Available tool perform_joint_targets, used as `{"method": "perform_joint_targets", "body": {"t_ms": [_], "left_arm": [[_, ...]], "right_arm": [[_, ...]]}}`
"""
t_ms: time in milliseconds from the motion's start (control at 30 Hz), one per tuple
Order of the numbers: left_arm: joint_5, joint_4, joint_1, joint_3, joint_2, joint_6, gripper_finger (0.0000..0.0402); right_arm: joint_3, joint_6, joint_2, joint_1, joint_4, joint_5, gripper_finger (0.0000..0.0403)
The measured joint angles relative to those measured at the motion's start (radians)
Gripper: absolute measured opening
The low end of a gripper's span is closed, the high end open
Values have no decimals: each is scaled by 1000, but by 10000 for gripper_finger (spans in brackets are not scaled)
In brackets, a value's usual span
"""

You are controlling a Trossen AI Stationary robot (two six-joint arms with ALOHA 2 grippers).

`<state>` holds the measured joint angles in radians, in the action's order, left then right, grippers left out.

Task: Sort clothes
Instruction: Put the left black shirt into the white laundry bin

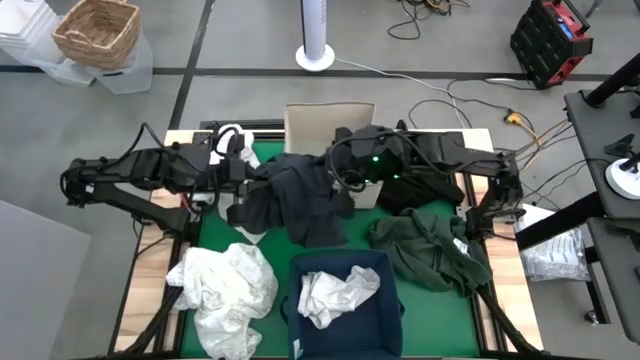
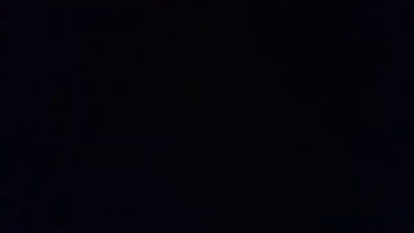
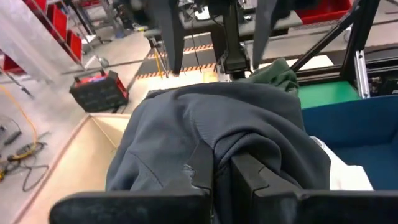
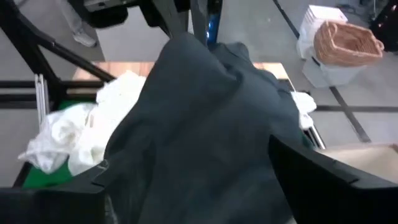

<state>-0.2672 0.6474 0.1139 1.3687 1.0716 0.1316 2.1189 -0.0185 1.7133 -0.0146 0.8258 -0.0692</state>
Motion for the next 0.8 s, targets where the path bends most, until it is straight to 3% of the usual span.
{"method": "perform_joint_targets", "body": {"t_ms": [267, 500, 667, 800], "left_arm": [[8, 0, 0, 96, 67, 71, 0], [23, 0, 0, 167, 142, 127, 0], [21, 4, -1, 210, 176, 158, 0], [15, 7, -1, 228, 182, 180, 6]], "right_arm": [[2, 0, 36, 23, -67, 0, 350], [2, -44, 56, 29, -115, 26, 348], [2, -46, 69, 34, -129, 30, 308], [2, -67, 73, 34, -137, 32, 227]]}}
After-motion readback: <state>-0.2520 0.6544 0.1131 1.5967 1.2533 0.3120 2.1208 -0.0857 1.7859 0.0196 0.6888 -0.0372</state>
